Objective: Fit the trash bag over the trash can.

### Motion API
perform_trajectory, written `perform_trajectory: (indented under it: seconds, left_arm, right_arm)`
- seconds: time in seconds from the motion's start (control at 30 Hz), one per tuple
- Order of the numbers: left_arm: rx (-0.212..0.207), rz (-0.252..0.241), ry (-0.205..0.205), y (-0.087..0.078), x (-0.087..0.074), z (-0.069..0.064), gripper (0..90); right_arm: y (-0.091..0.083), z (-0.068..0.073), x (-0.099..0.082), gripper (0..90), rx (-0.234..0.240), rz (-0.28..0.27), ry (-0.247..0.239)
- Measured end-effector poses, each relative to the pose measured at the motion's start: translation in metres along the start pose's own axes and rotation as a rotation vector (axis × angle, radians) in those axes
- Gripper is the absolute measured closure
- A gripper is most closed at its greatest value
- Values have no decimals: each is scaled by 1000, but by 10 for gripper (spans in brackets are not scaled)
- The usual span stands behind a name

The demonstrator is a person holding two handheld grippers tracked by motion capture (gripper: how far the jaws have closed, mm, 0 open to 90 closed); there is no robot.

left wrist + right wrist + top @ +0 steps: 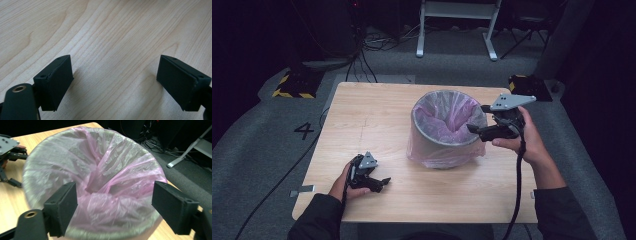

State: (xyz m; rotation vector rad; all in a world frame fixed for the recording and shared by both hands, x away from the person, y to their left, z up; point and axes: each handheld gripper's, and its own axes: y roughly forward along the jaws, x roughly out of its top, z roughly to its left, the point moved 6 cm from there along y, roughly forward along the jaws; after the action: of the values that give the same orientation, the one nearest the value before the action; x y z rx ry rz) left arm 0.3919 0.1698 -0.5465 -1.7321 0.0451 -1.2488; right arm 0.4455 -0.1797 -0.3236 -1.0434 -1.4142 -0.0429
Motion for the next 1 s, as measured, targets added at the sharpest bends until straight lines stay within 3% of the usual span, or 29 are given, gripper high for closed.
perform_trajectory:
  seconds: [0.37, 0.53, 0.87, 1.0]
  left_arm:
    - [0, 0, 0, 0, 0, 0, 133]
    - [0, 0, 0, 0, 0, 0, 134]
    - [0, 0, 0, 0, 0, 0, 133]
    - [0, 0, 0, 0, 0, 0, 133]
  right_arm:
    - [-19, 7, -23, 200, -23, 1, -12]
    - [-25, 10, -38, 202, -57, 14, -26]
    - [-23, 16, -68, 202, -74, 67, -41]
    - [-20, 17, -81, 204, -68, 82, -21]
